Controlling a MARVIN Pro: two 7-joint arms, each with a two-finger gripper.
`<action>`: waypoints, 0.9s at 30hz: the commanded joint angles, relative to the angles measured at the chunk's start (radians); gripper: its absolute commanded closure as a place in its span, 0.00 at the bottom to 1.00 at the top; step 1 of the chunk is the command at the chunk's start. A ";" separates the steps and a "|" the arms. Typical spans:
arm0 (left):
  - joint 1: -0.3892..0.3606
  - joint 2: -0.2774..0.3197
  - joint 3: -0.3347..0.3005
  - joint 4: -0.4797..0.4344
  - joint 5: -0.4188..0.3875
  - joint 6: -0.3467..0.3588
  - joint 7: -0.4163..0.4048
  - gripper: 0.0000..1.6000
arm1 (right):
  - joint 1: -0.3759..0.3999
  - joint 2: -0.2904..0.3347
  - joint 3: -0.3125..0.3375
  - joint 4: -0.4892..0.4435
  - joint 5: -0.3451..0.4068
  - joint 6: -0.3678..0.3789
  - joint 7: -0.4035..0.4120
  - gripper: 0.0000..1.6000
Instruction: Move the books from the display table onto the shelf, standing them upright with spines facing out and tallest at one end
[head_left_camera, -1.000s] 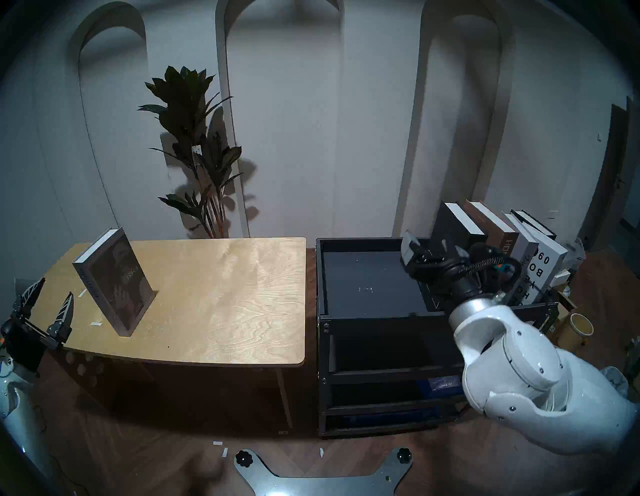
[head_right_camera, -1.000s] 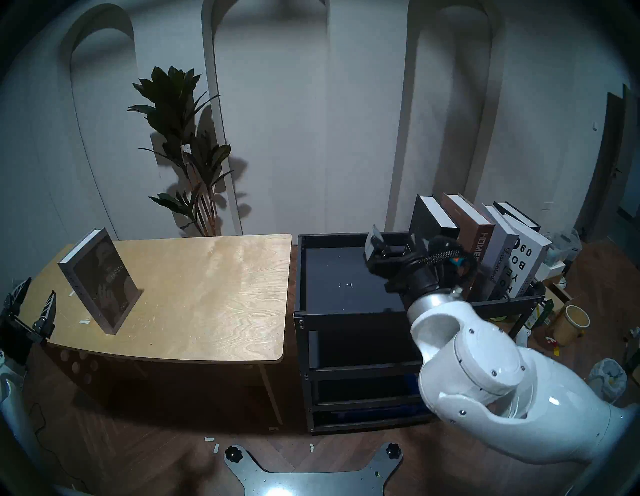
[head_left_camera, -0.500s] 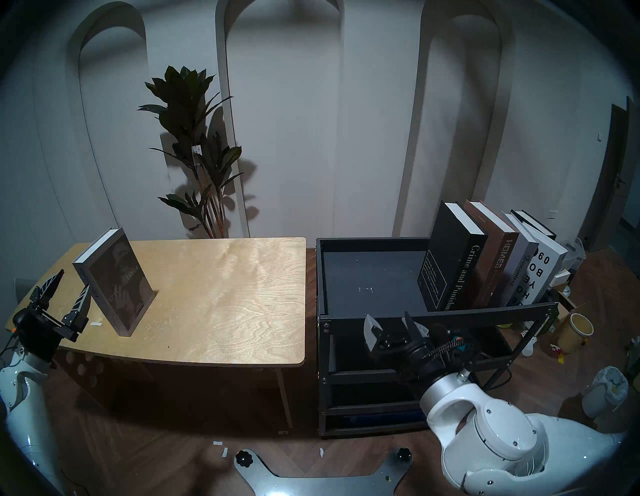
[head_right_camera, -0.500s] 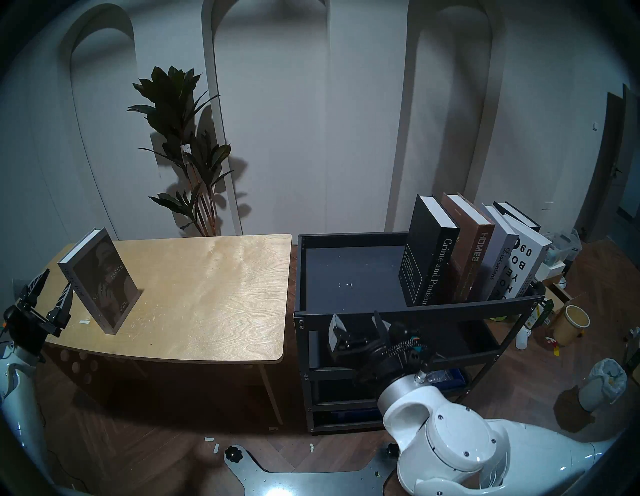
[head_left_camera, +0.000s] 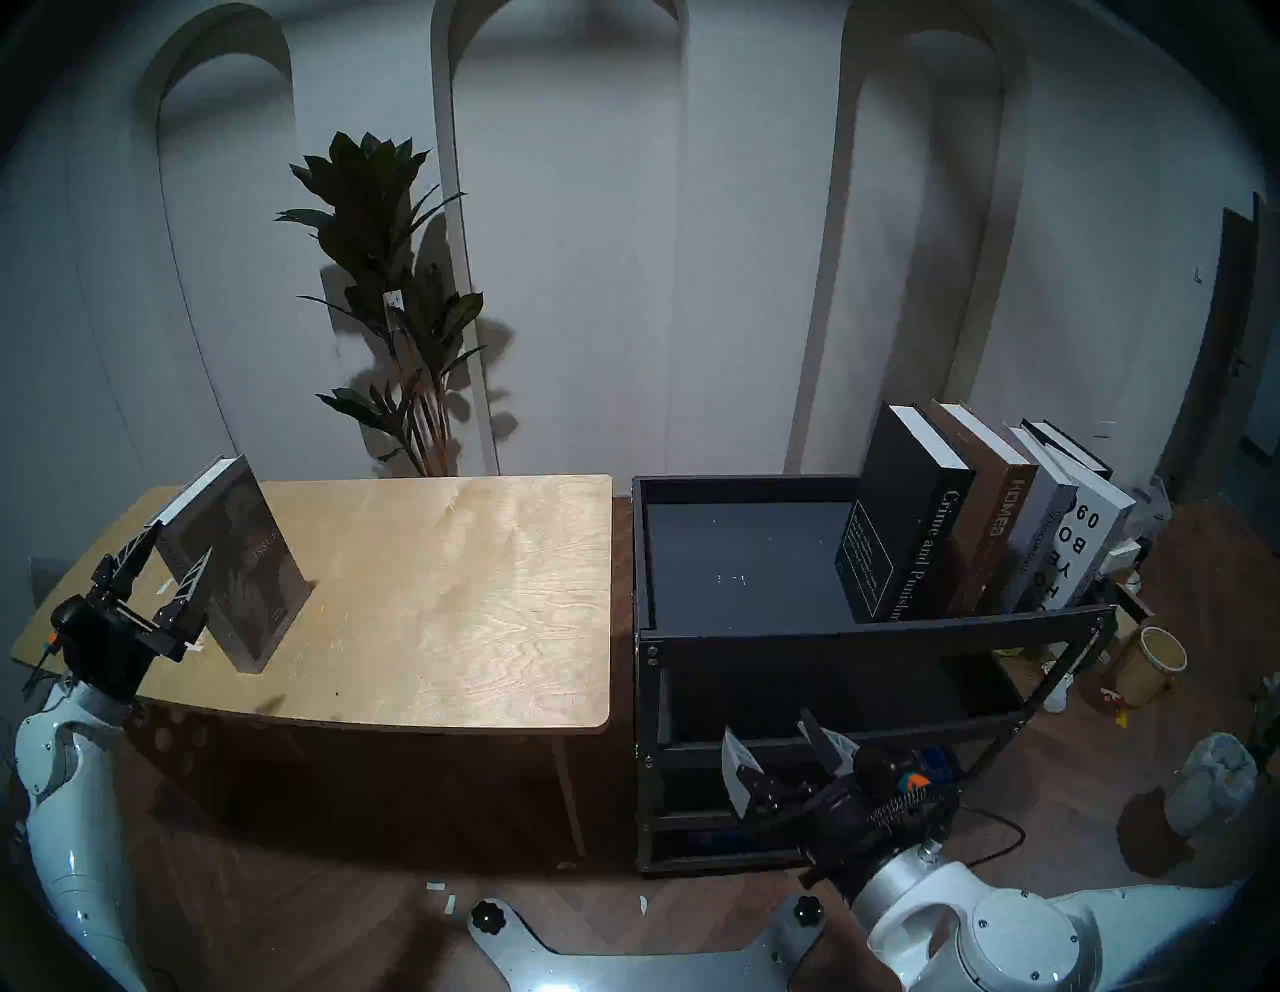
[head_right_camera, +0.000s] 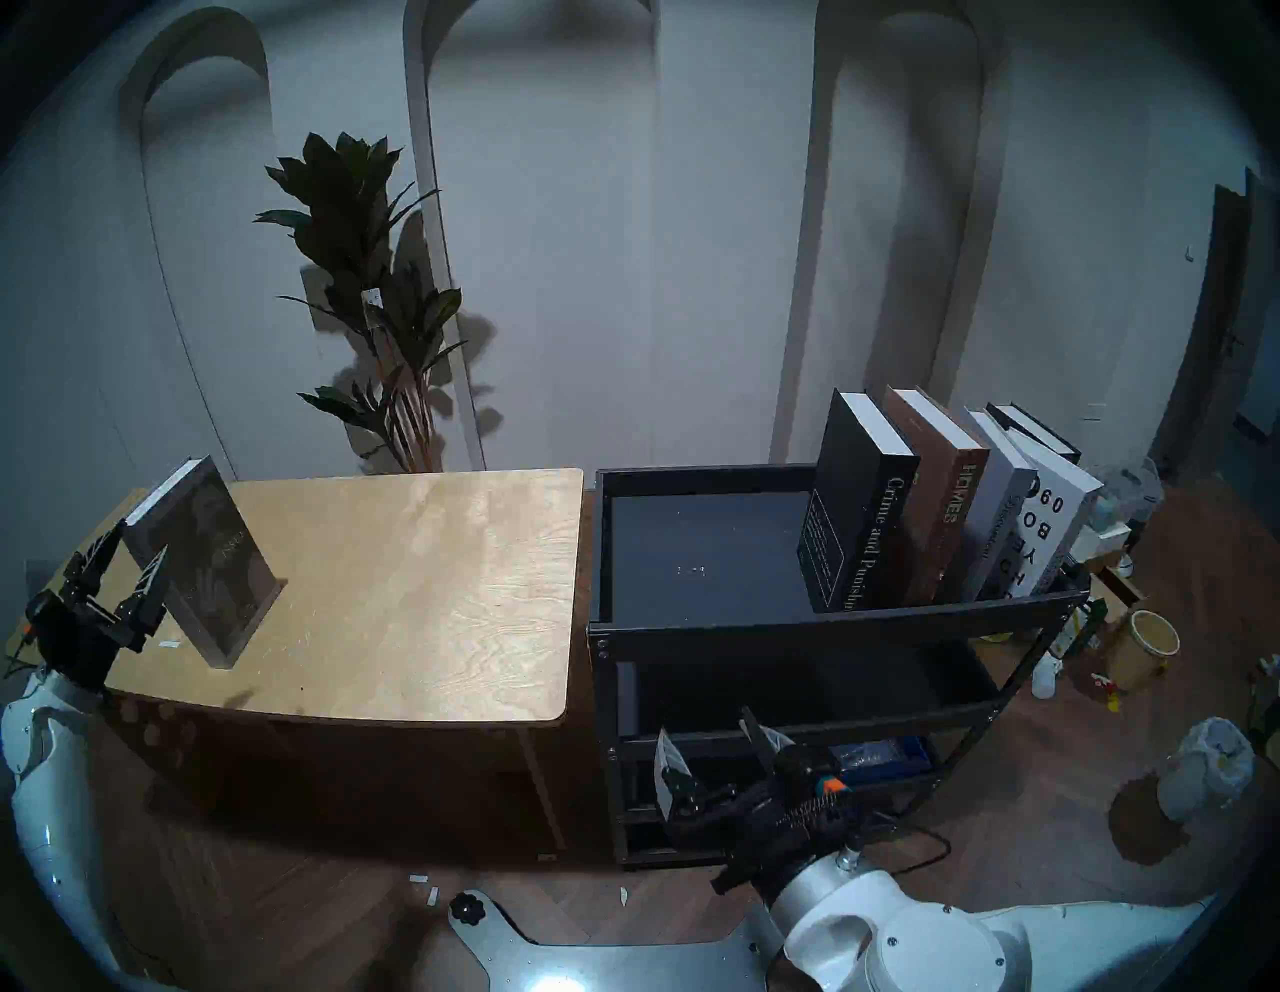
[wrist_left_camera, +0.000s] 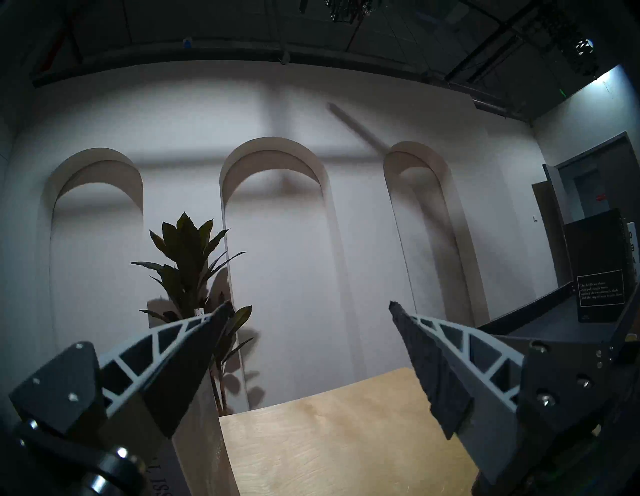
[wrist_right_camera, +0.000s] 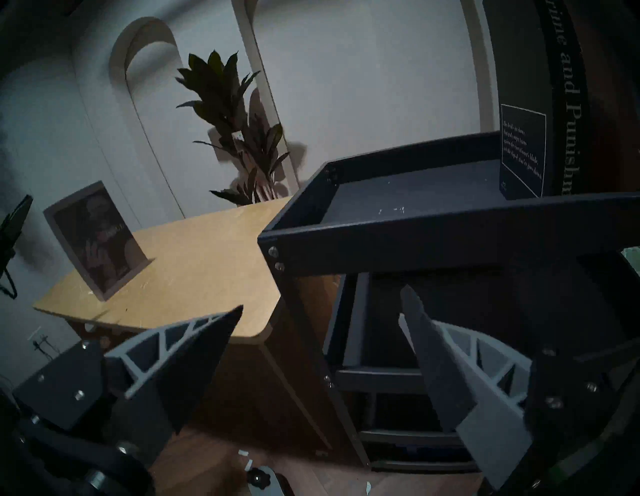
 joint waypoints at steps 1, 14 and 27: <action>-0.039 0.040 -0.026 0.002 -0.006 -0.001 0.018 0.00 | -0.083 0.062 -0.066 -0.002 -0.092 -0.036 0.009 0.00; -0.064 0.079 -0.042 0.056 0.023 0.014 0.065 0.00 | -0.129 0.059 -0.163 0.129 -0.296 -0.110 -0.043 0.00; -0.087 0.093 -0.027 0.103 0.075 0.003 0.092 0.00 | -0.016 -0.049 -0.034 0.365 -0.418 -0.194 -0.218 1.00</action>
